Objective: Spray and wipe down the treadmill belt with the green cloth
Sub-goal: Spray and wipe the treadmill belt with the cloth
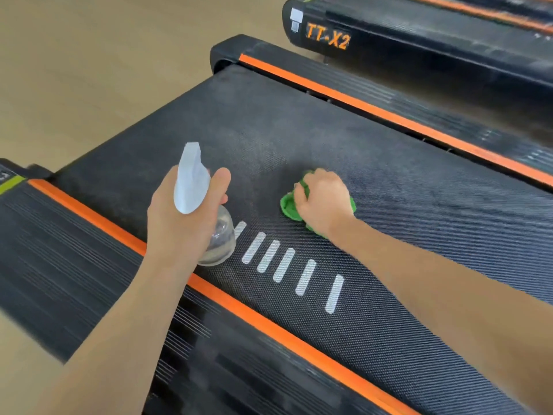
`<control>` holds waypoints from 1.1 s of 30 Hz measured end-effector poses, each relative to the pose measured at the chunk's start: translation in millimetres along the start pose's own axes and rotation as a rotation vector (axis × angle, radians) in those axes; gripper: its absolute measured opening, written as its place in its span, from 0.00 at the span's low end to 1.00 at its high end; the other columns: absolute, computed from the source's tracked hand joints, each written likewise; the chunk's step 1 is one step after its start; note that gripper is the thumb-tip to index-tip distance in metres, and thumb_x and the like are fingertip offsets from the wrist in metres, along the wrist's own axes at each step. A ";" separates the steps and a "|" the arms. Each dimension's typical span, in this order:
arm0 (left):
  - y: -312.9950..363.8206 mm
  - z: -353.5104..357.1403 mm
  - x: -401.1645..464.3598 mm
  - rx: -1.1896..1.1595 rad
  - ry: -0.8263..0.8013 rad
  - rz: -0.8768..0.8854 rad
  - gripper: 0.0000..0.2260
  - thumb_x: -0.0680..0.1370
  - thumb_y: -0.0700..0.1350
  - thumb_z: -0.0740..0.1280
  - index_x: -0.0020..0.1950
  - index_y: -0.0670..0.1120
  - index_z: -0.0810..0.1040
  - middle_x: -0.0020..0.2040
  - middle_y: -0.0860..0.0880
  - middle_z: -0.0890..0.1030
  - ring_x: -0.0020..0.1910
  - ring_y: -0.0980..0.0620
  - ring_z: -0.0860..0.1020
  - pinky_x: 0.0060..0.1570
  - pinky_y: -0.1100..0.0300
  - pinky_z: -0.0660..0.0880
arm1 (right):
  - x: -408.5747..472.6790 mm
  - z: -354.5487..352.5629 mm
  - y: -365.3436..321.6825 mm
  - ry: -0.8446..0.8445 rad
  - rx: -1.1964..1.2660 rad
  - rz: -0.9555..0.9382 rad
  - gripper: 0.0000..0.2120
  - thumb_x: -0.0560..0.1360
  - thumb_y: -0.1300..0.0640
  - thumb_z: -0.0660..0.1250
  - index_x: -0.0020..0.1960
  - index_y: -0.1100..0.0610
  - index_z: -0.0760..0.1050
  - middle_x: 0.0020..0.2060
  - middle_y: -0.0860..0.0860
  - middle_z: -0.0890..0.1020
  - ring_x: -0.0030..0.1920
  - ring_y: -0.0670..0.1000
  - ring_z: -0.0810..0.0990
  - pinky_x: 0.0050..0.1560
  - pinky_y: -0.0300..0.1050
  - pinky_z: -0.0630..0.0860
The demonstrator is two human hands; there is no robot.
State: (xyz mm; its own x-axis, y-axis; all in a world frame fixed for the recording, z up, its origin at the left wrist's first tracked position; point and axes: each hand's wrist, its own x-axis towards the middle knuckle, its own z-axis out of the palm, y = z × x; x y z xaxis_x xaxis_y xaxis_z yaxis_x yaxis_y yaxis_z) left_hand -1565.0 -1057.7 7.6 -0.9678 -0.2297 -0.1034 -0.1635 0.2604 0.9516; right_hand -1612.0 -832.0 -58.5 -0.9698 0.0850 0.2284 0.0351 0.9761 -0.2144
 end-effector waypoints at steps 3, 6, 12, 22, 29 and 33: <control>3.4 8.6 -2.9 -0.057 -0.016 -0.044 0.12 0.80 0.58 0.70 0.56 0.52 0.80 0.43 0.56 0.87 0.40 0.69 0.80 0.46 0.61 0.72 | -89.8 -24.1 -9.8 -0.065 0.116 -0.284 0.14 0.78 0.52 0.61 0.37 0.58 0.73 0.36 0.56 0.75 0.37 0.58 0.73 0.41 0.49 0.71; 5.5 21.0 -9.7 -0.078 -0.058 -0.060 0.11 0.79 0.58 0.70 0.56 0.53 0.80 0.43 0.57 0.87 0.38 0.70 0.78 0.46 0.60 0.72 | -125.5 -35.7 3.2 -0.133 0.179 -0.524 0.13 0.78 0.54 0.64 0.36 0.58 0.72 0.35 0.54 0.72 0.35 0.56 0.69 0.40 0.48 0.67; 6.2 27.8 -15.0 -0.081 -0.101 -0.061 0.11 0.80 0.58 0.70 0.56 0.53 0.81 0.43 0.59 0.87 0.38 0.70 0.79 0.45 0.61 0.72 | 5.6 -14.5 64.3 0.050 -0.030 -0.065 0.17 0.81 0.52 0.58 0.43 0.62 0.77 0.42 0.59 0.77 0.44 0.62 0.77 0.44 0.50 0.75; 9.9 33.3 -18.2 -0.056 -0.099 -0.074 0.11 0.79 0.57 0.69 0.55 0.52 0.81 0.44 0.59 0.87 0.36 0.71 0.78 0.42 0.61 0.71 | -137.1 -37.7 1.5 -0.123 0.146 -0.401 0.13 0.77 0.52 0.62 0.36 0.57 0.71 0.35 0.54 0.72 0.35 0.56 0.70 0.39 0.49 0.69; 6.5 23.1 -19.1 -0.084 -0.100 -0.060 0.11 0.80 0.57 0.70 0.57 0.53 0.81 0.44 0.59 0.87 0.39 0.71 0.80 0.46 0.63 0.71 | -22.8 -22.1 43.2 0.024 -0.054 -0.260 0.16 0.79 0.52 0.57 0.38 0.60 0.74 0.37 0.55 0.74 0.41 0.61 0.77 0.41 0.49 0.74; 7.5 19.9 -18.4 -0.116 -0.097 -0.082 0.10 0.80 0.58 0.69 0.56 0.54 0.80 0.44 0.58 0.88 0.38 0.70 0.80 0.45 0.63 0.71 | 20.1 -5.1 34.8 0.037 -0.077 0.111 0.18 0.82 0.50 0.56 0.45 0.62 0.76 0.46 0.60 0.78 0.49 0.63 0.77 0.47 0.52 0.73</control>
State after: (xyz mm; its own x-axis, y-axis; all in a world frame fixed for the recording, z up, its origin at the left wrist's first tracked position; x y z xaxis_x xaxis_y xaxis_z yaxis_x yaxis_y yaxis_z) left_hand -1552.2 -1032.9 10.9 -0.9671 -0.1524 -0.2039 -0.2245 0.1333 0.9653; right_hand -1629.0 -795.3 -56.6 -0.9494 0.1992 0.2429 0.1613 0.9727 -0.1671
